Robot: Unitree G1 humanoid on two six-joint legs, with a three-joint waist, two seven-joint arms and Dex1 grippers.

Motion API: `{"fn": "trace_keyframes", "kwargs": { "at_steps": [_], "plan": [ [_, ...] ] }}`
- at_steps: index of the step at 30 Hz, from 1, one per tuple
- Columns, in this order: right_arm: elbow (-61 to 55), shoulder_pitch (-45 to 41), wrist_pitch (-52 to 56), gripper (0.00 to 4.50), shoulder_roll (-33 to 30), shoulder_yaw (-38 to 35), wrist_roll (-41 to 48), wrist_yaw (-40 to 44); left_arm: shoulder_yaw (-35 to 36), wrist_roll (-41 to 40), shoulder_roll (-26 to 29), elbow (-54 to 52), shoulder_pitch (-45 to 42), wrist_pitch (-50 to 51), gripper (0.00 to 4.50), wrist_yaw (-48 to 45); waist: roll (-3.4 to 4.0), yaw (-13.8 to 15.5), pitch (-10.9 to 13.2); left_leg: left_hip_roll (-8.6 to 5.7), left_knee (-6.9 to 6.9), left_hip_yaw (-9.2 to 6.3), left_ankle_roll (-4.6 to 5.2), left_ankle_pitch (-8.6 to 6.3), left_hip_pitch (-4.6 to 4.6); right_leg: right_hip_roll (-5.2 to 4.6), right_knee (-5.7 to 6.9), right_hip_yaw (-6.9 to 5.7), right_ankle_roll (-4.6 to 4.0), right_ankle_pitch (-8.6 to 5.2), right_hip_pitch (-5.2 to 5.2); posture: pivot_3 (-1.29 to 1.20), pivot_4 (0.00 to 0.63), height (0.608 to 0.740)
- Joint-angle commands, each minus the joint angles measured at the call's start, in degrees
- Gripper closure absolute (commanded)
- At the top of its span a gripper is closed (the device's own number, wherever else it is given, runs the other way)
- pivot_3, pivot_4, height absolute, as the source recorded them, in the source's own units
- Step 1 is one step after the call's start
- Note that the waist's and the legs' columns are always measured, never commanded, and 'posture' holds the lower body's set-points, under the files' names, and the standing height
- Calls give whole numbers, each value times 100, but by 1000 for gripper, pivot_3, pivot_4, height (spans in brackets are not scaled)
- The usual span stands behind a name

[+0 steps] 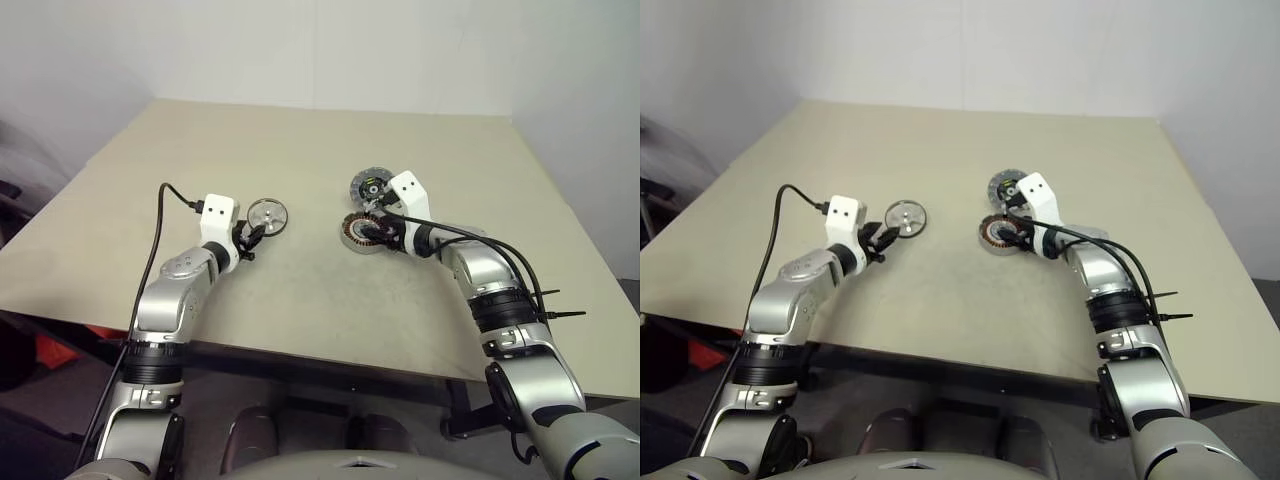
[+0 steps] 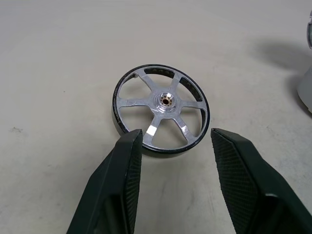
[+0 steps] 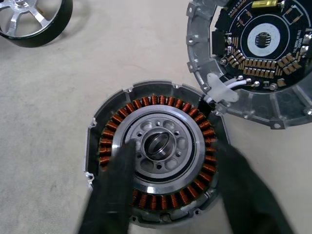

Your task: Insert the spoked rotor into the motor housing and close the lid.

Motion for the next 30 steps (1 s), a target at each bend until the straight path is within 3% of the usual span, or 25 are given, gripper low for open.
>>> {"fn": "trace_keyframes", "kwargs": {
  "at_steps": [1, 2, 4, 9, 20, 30],
  "plan": [
    [-122, -160, -61, 3139, 16, -128, 95, -12, -27, -13, 7, -24, -95, -127, 2125, -12, 0, 0, 0, 0, 0, 0, 0, 0, 0, 0, 0, 0, 0, 0, 0, 0, 0, 740],
    [-130, -155, -75, 3475, 22, -110, 83, -21, -29, -16, 10, -8, -101, -134, 2125, -19, 0, 0, 0, 0, 0, 0, 0, 0, 0, 0, 0, 0, 0, 0, 0, 0, 0, 740],
    [-127, -146, -118, 3475, 48, -115, 99, -15, -36, -13, 20, 15, -109, -147, 2125, -29, 0, 1, 0, 0, 0, 0, 0, 0, 0, 0, 0, 0, 0, 0, 0, 0, 0, 740],
    [-81, -211, -109, 4463, 135, -96, 124, -14, -45, -5, 25, 33, -116, -155, 2125, -40, 0, 0, 0, 0, 0, 0, 0, 0, 0, 0, 0, 0, 0, 0, 0, 0, 0, 740],
    [476, -256, -309, 4463, 288, 29, -60, -178, -29, -21, 52, -49, -101, -132, 2125, -24, 0, -1, 0, 0, 0, 0, -3, 2, 1, 0, 1, 0, 0, 0, 0, 0, 0, 740],
    [-107, 34, -132, 4463, 200, 171, -29, -24, -14, -37, 70, -149, -22, -93, 2125, -15, 0, 0, 0, 0, 0, -1, -22, 13, 1, 0, 2, 0, 0, 0, 4, 0, 0, 740]
  ]
}}
